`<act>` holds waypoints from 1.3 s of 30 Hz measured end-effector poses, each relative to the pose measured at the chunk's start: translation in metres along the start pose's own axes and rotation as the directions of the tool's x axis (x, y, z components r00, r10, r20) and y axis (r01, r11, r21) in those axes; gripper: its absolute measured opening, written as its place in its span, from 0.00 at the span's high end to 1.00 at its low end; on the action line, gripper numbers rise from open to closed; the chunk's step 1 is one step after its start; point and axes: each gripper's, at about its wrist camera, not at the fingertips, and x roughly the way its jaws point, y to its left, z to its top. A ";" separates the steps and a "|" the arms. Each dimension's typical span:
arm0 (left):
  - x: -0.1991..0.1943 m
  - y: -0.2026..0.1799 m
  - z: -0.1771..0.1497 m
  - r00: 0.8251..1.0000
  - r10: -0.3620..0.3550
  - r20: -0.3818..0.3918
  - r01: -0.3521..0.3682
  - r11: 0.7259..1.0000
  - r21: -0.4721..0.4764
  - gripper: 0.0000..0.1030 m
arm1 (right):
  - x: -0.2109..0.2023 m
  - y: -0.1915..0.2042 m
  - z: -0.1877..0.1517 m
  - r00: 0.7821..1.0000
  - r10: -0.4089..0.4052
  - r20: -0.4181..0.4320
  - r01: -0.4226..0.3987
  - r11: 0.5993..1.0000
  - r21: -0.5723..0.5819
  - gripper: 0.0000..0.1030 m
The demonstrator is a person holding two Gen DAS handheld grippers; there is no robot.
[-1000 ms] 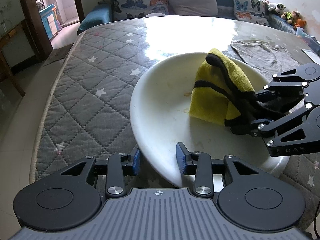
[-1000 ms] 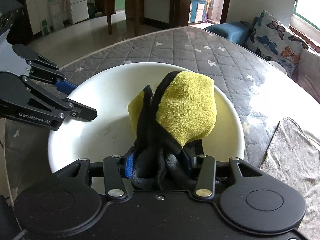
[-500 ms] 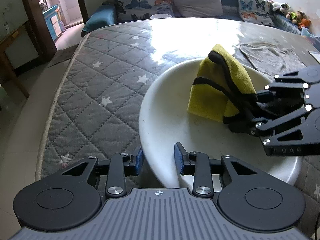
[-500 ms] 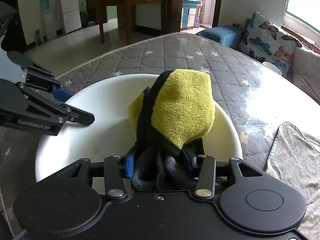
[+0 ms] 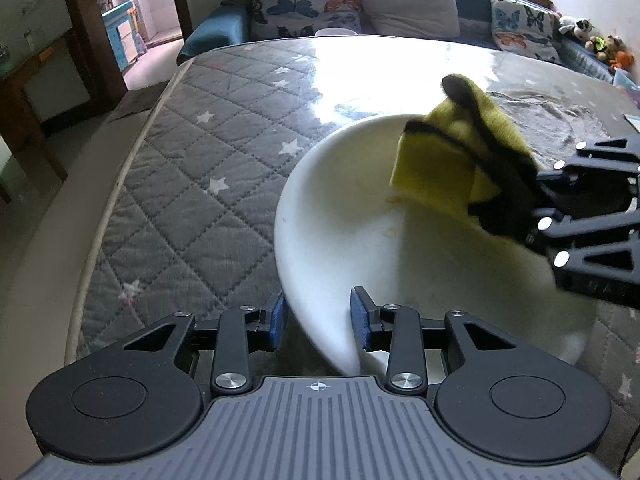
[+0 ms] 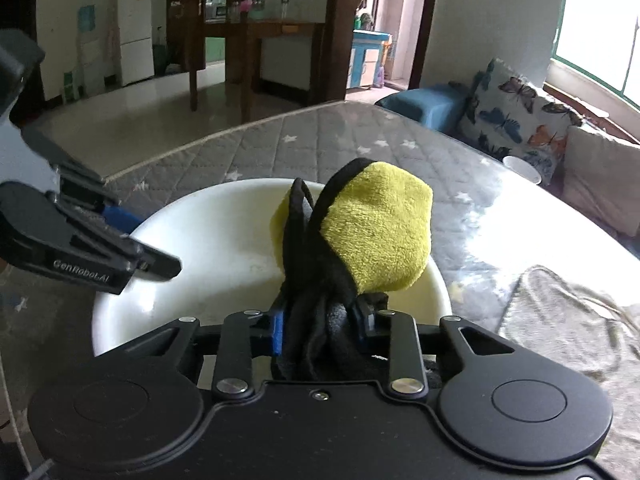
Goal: Clean bowl
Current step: 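Lift the yellow cloth out of the bowl with the right tool, then release the bowl rim with the left tool while the right tool carries the cloth toward the grey towel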
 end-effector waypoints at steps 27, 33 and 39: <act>-0.034 -0.016 -0.027 0.999 -0.025 0.033 0.028 0.995 -0.094 0.63 | -0.024 -0.042 -0.050 0.974 -0.212 -0.078 0.215 0.976 0.031 0.69; -0.037 -0.017 -0.029 0.999 -0.025 0.039 0.029 0.994 -0.105 0.63 | -0.025 -0.019 -0.057 0.978 -0.193 -0.084 0.190 0.981 -0.047 0.69; -0.037 -0.018 -0.031 0.999 -0.023 0.042 0.028 0.993 -0.113 0.62 | -0.026 -0.007 -0.059 0.983 -0.164 -0.080 0.157 0.984 -0.086 0.69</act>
